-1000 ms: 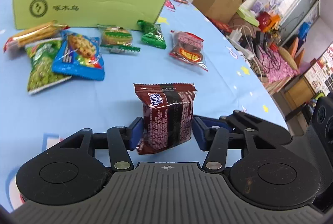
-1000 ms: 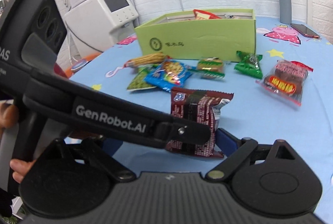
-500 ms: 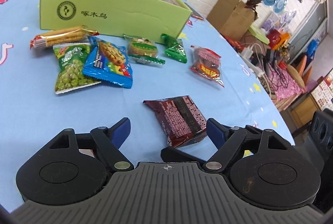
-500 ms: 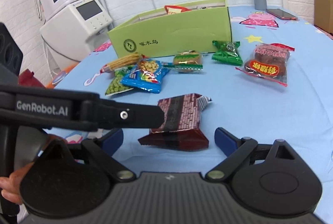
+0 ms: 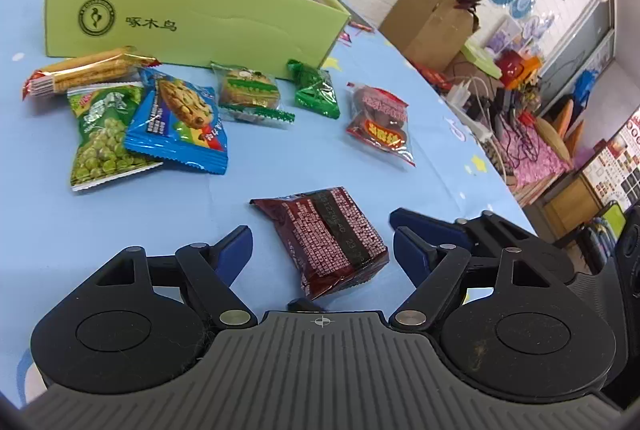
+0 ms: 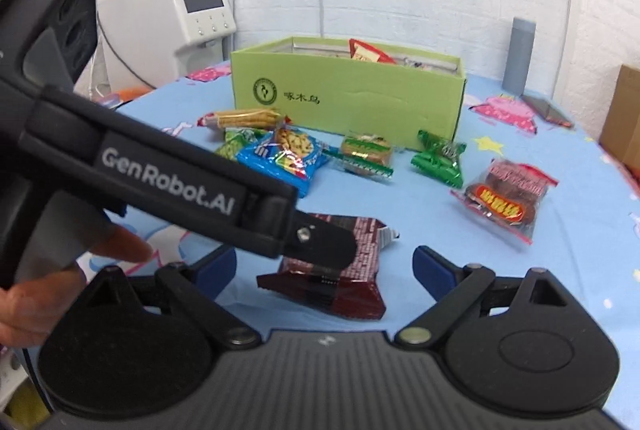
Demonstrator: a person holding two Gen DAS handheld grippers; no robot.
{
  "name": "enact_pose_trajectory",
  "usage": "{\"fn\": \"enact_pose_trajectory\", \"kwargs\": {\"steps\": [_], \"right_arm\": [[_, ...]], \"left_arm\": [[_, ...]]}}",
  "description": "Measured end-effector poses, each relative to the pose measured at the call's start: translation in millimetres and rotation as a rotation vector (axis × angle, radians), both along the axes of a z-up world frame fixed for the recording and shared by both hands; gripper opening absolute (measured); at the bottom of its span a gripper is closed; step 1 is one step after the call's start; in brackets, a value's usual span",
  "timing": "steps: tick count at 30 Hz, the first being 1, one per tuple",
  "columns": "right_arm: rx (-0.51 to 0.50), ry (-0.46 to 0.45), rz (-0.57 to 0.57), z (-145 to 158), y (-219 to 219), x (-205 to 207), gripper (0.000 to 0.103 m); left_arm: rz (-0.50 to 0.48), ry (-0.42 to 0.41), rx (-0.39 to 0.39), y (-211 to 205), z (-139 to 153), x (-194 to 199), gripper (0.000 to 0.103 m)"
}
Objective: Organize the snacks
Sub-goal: 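Close the left gripper on the brown chocolate bag and lift it, then carry the brown bag into the green box and open the left gripper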
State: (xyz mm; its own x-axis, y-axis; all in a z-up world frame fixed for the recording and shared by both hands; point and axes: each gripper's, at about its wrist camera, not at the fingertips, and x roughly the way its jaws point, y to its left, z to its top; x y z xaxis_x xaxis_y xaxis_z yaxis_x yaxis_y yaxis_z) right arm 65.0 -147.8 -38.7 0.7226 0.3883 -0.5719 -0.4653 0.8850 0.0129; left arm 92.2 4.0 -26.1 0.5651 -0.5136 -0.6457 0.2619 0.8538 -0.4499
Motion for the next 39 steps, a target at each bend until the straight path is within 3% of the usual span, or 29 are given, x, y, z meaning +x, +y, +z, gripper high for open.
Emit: {"fn": "enact_pose_trajectory", "kwargs": {"steps": [6,7,8,11,14,18,24,29,34,35,39], "right_arm": [[0.006,0.027,0.000,-2,0,9,0.092],[0.013,0.040,0.005,-3,0,11,0.085],[0.024,0.051,0.011,-5,-1,13,0.070],[0.055,0.070,0.025,-9,-1,13,0.067],[0.081,0.066,0.018,0,-1,7,0.067],[0.074,-0.016,0.024,27,5,14,0.067],[0.054,-0.151,0.039,78,15,75,0.067],[0.081,-0.161,0.072,105,31,150,0.068],[0.101,-0.128,0.146,106,72,217,0.068],[0.103,-0.115,0.157,103,79,228,0.073],[0.073,-0.076,0.177,85,100,260,0.078]], "left_arm": [[-0.002,0.005,0.014,-8,-5,3,0.063],[0.004,0.008,0.019,-8,-7,4,0.061],[0.006,-0.004,0.017,-8,-8,4,0.060],[-0.006,0.003,0.019,-9,-9,4,0.032],[0.013,0.008,-0.033,-1,1,2,0.027],[0.037,-0.078,-0.045,4,37,14,0.027],[0.070,-0.189,-0.052,13,92,82,0.027],[0.108,-0.243,0.010,33,117,144,0.026],[0.186,-0.221,0.053,72,110,201,0.026],[0.191,-0.212,0.052,77,106,210,0.026],[0.185,-0.141,0.060,92,79,249,0.029]]}}
